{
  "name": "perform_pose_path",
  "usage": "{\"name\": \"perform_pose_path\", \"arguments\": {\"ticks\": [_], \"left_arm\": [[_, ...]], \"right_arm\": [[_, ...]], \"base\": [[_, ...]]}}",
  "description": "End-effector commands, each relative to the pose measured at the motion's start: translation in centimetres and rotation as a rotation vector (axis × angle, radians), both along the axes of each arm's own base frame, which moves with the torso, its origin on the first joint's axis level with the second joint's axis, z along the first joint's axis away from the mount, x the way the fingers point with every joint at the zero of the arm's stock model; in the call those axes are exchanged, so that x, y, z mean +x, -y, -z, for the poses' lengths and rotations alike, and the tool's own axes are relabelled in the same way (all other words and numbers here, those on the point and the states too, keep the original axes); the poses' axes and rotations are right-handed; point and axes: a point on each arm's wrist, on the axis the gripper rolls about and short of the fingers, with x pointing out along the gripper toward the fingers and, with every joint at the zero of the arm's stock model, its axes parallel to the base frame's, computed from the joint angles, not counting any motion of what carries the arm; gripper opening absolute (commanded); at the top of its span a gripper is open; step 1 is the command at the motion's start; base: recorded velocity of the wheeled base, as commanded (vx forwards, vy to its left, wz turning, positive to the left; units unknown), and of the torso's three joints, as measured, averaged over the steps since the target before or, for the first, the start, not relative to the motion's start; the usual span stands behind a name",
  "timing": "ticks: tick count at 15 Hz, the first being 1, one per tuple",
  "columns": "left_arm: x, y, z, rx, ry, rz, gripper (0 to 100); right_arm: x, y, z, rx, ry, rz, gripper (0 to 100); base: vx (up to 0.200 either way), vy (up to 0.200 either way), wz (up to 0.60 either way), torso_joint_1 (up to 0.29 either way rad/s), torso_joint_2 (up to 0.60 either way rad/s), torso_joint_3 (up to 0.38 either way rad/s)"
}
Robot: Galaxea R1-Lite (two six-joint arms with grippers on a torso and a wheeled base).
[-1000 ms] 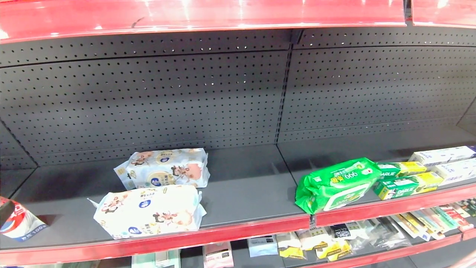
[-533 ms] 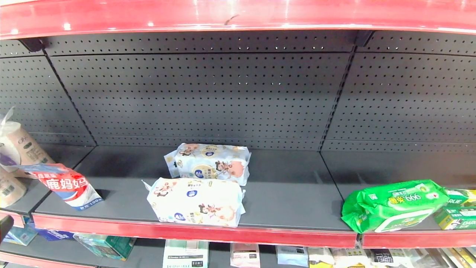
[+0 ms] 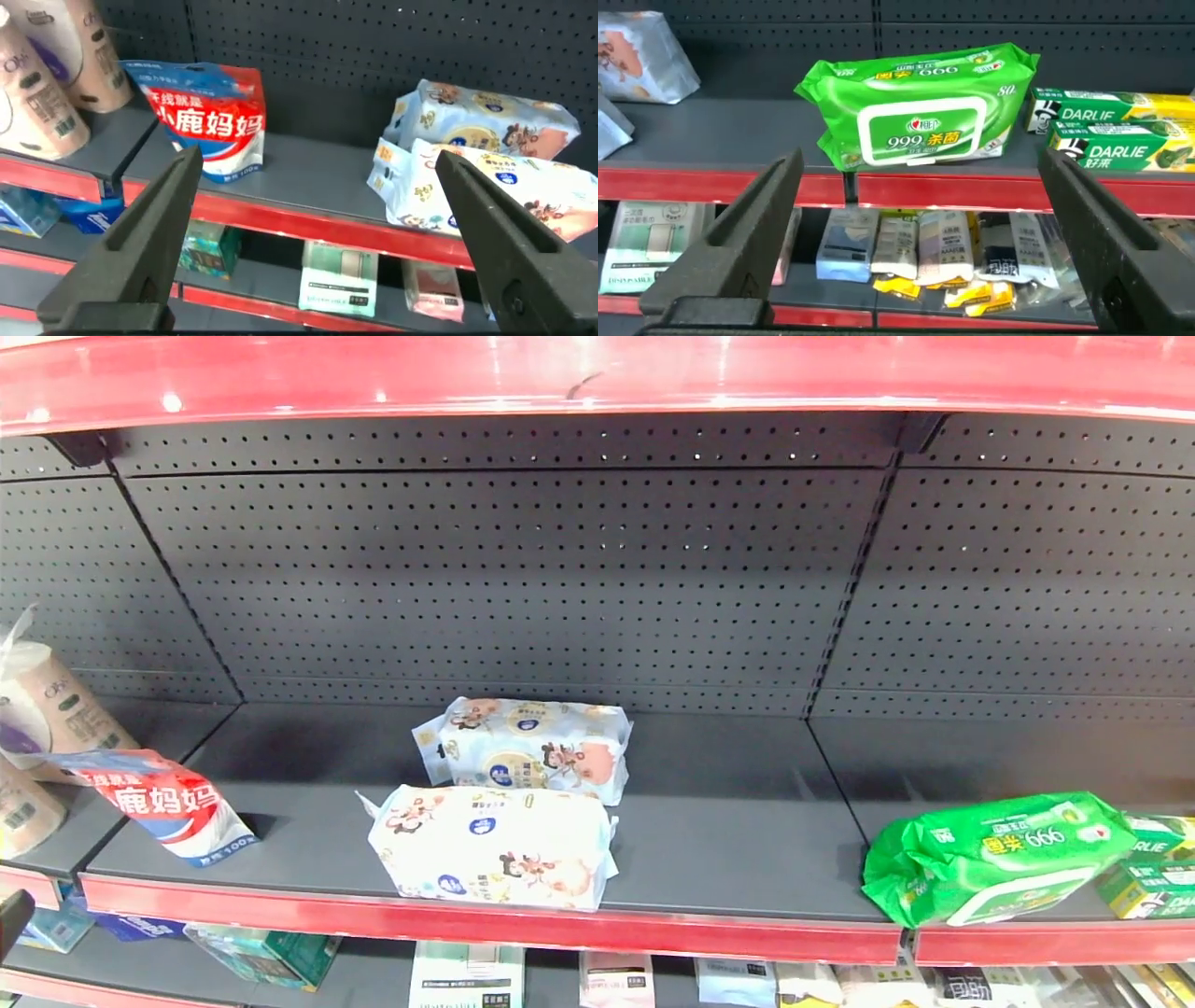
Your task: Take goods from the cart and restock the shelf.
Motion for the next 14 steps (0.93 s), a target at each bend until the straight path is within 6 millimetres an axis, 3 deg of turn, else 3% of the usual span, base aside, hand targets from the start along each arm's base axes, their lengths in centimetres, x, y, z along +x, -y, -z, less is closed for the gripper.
{"name": "perform_pose_path", "arguments": {"ticks": [1,7,9,11,14], "left_arm": [[0.0,0.0,0.0,-0.001,-0.001,-0.001,100],[0.7,0.0,0.2,-0.001,-0.070,-0.002,100],[2.3,-0.1,-0.1,-0.001,-0.176,-0.010,100],[5.2,-0.2,-0.2,0.019,-0.371,-0.071,100],[8.2,-0.4,0.5,0.076,-0.571,-0.109,100]], "right_arm": [[0.0,0.0,0.0,-0.001,-0.002,-0.001,100],[0.0,0.0,0.0,0.002,0.000,-0.001,100],[0.0,0.0,0.0,0.002,0.000,0.001,100],[0.0,0.0,0.0,0.002,0.000,-0.002,100],[0.0,0.0,0.0,0.002,0.000,0.001,100]], "base": [[0.000,0.000,0.00,0.000,0.00,0.000],[0.000,0.000,0.00,0.000,0.00,0.000],[0.000,0.000,0.00,0.000,0.00,0.000],[0.000,0.000,0.00,0.000,0.00,0.000],[0.000,0.000,0.00,0.000,0.00,0.000]]}}
